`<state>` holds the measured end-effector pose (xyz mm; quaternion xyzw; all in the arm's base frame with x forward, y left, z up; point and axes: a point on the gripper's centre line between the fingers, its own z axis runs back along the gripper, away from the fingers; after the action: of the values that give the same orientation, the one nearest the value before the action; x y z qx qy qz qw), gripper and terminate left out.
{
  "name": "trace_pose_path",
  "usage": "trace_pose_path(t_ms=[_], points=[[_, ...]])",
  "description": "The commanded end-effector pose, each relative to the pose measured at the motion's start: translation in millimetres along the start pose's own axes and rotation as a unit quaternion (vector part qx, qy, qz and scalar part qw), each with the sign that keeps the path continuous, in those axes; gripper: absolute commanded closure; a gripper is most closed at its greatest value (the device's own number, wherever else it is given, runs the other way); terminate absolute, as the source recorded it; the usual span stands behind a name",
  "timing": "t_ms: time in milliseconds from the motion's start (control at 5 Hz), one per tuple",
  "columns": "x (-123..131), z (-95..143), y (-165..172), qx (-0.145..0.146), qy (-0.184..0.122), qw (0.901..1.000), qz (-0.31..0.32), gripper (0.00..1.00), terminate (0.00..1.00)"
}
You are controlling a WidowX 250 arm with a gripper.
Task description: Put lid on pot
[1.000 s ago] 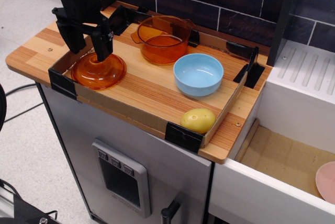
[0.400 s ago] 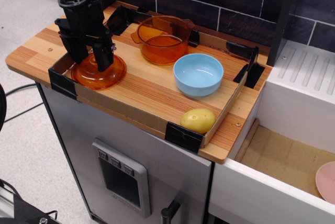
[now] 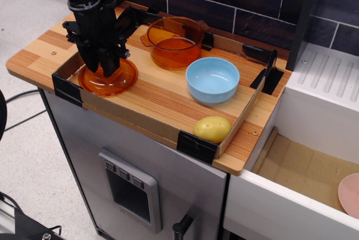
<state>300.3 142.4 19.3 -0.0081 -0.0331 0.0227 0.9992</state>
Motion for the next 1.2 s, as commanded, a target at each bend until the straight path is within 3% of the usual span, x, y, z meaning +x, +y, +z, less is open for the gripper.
trace_pose_path(t_ms=[0, 400, 600, 1000], points=[[12.4, 30.9, -6.6, 0.014, -0.031, 0.9994, 0.006, 1.00, 0.00], [18.6, 69.9, -18.5, -0.022, -0.018, 0.9994, 0.017, 1.00, 0.00], [27.2, 75.2, -27.6, -0.027, -0.010, 0.9994, 0.017, 1.00, 0.00], [53.3, 73.3, -46.2, -0.024, -0.024, 0.9989, 0.033, 1.00, 0.00]])
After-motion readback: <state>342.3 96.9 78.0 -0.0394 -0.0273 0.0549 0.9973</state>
